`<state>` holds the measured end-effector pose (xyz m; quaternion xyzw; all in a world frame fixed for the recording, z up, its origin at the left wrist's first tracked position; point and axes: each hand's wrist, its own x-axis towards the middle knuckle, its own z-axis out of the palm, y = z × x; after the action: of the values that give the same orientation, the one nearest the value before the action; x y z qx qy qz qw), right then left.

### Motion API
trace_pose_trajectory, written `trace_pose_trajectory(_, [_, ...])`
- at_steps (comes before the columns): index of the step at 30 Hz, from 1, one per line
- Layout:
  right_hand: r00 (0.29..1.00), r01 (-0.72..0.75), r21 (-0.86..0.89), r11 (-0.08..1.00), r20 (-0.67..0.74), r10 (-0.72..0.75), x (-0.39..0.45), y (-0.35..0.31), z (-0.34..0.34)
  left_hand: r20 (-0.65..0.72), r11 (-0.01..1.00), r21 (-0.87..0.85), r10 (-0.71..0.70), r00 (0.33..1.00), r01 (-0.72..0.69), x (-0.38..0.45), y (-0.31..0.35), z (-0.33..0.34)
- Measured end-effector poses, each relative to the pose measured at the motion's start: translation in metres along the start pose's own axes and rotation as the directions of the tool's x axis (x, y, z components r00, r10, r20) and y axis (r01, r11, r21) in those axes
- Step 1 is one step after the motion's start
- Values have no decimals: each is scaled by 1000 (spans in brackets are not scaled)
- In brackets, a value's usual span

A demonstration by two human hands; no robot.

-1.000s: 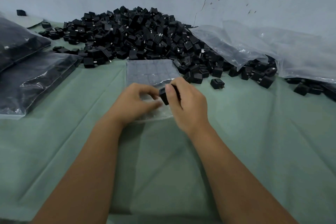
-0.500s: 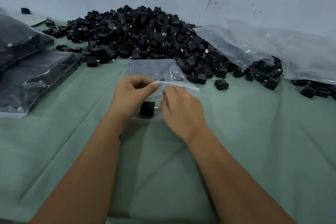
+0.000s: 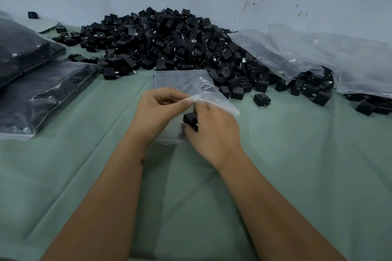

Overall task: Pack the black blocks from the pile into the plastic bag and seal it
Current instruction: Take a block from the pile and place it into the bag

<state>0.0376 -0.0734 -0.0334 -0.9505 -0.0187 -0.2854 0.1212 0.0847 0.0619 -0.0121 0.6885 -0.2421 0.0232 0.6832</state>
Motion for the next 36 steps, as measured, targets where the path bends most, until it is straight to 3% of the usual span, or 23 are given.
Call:
trace_pose_trajectory(2, [998,-56,8,998,32,56,-1,0,-2,113,999,-37,21,993,-16,-2,2,0])
trace_pose_trajectory(4, [991,-93,-15,996,90,94,-2,-1,-1,104,1000,-15,18,994,-17,-4,4,0])
trace_pose_trajectory(8, [978,-168,-46,985,120,172,2,0,3,-230,1000,28,-7,973,14,-1,1,-4])
trace_pose_trajectory(11, [980,-184,13,983,74,182,2,-2,1,-459,994,-32,-110,882,107,4,-2,-9])
trace_pose_trajectory(14, [984,-166,7,986,74,165,-2,-3,-1,-551,977,-110,-215,806,185,8,-6,-12])
trace_pose_trajectory(19, [974,-158,-13,987,160,158,0,-5,-1,-542,958,-165,-288,789,236,13,-12,-14])
trace_pose_trajectory(22, [956,-164,-16,986,243,163,2,-6,2,-529,966,-135,-258,809,220,12,-14,-12])
trace_pose_trajectory(26, [936,-228,158,961,306,172,4,-7,0,-505,973,-90,-230,832,214,12,-14,-10])
trace_pose_trajectory(30, [913,-215,108,971,376,161,4,-5,5,-498,977,-56,-206,842,205,12,-12,-10])
trace_pose_trajectory(33, [957,-176,175,969,260,127,6,-5,7,-487,985,-40,-167,857,169,11,-8,-8])
trace_pose_trajectory(36, [971,-90,113,989,233,61,7,-6,7,-335,995,29,-82,938,97,5,-6,-6])
